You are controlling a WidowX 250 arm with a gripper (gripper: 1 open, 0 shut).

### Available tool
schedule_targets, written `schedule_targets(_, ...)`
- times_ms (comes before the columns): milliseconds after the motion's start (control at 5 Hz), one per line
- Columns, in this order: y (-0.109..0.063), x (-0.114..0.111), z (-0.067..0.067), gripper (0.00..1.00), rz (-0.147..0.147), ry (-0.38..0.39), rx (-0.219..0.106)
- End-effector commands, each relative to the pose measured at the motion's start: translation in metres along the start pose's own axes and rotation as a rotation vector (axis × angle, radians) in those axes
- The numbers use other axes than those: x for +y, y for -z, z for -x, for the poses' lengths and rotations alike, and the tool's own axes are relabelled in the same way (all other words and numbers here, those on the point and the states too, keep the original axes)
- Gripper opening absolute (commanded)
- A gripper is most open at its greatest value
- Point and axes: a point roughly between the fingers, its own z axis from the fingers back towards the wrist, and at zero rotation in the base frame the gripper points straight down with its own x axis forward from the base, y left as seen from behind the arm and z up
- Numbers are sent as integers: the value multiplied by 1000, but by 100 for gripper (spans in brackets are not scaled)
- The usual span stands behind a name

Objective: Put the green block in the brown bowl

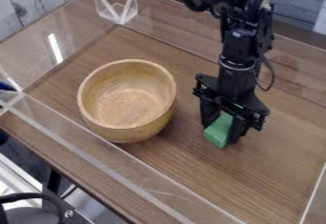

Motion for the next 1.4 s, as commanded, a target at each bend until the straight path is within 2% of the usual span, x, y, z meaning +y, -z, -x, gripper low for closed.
schedule_targets(0,-6,1,1,0,8,6,-18)
schedule_targets(1200,-6,0,2,0,15,14,-1)
